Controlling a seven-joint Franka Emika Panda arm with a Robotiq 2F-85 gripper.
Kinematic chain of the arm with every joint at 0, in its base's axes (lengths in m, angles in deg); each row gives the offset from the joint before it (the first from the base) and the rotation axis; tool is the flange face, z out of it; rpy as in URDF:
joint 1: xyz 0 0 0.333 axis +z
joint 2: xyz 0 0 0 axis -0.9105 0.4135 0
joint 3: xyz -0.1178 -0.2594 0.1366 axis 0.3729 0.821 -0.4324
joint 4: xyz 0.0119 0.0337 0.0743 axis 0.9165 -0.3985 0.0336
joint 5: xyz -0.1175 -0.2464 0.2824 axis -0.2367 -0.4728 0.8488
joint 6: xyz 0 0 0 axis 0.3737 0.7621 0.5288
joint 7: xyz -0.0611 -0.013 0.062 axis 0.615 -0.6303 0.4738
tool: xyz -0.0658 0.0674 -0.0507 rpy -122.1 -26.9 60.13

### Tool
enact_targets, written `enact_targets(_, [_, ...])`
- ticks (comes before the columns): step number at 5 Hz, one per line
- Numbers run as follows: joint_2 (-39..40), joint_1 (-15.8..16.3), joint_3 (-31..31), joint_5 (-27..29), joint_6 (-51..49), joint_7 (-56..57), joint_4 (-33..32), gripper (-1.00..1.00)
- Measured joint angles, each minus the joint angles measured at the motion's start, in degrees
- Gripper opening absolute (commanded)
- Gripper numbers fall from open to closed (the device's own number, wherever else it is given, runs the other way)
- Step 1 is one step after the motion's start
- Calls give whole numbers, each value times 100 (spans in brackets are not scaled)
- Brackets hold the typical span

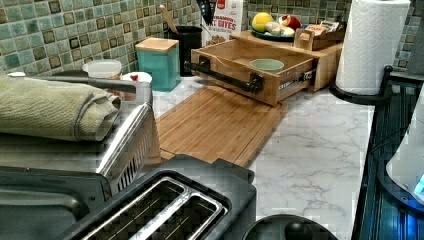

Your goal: Close the drawer.

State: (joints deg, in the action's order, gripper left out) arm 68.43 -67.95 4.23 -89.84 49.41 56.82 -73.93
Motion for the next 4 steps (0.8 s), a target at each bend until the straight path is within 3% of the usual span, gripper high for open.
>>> enact_targets(2, [76, -11, 2, -35, 64, 0, -39, -100])
enact_targets(4, [104, -40, -10, 26, 164, 1004, -62, -100])
